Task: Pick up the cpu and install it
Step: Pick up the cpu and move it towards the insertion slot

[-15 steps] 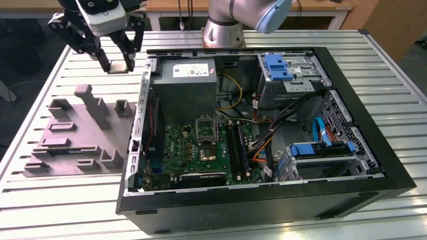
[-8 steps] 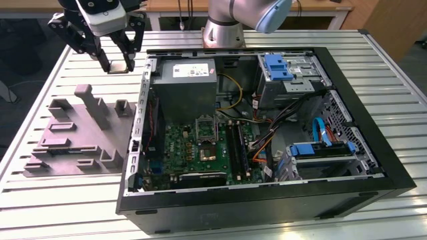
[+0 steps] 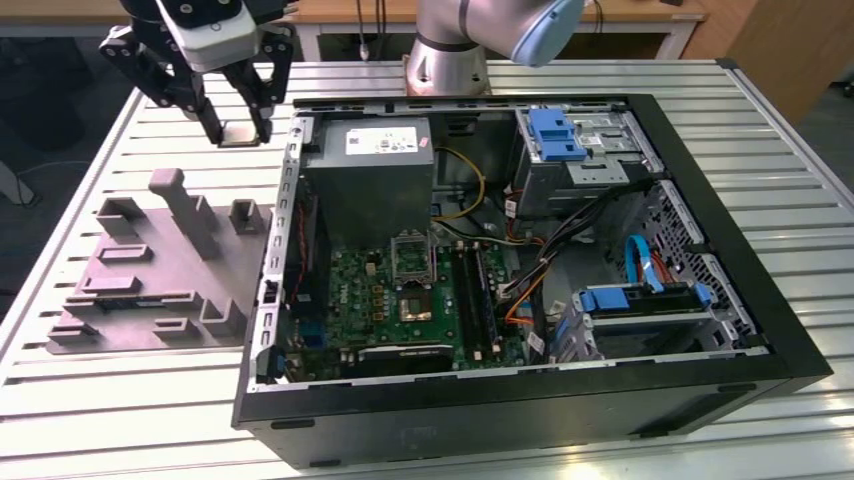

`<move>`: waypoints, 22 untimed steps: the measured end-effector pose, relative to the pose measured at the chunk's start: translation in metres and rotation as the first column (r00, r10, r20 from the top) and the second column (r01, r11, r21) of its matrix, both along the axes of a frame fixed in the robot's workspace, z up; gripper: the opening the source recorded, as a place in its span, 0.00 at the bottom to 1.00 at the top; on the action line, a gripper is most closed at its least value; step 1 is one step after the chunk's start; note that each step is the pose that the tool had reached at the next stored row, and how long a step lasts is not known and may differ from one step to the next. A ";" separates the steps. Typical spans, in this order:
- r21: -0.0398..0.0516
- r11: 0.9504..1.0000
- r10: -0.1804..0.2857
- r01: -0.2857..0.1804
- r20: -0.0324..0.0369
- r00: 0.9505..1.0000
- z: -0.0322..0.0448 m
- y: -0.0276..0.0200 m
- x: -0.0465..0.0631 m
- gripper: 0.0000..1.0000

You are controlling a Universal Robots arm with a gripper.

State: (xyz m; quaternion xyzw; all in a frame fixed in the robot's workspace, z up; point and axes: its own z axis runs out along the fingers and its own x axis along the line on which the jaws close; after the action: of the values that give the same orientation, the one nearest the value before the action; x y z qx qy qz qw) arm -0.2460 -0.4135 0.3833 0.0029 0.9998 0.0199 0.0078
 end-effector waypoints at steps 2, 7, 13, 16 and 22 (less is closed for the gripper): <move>0.000 1.000 0.000 0.000 0.000 1.000 0.0000 0.0000 0.003 0.47; 0.000 1.000 0.000 0.000 0.000 1.000 0.0000 -0.0006 0.003 0.47; 0.000 1.000 0.000 0.000 0.000 1.000 -0.0003 -0.0074 0.004 0.47; 0.000 1.000 0.000 0.000 0.000 1.000 -0.0003 -0.0077 0.008 0.47; 0.000 1.000 0.000 0.000 0.000 1.000 -0.0003 -0.0077 0.019 0.47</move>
State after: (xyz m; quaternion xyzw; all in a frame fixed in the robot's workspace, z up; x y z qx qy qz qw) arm -0.2273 -0.4212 0.3830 0.0029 0.9998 0.0199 0.0078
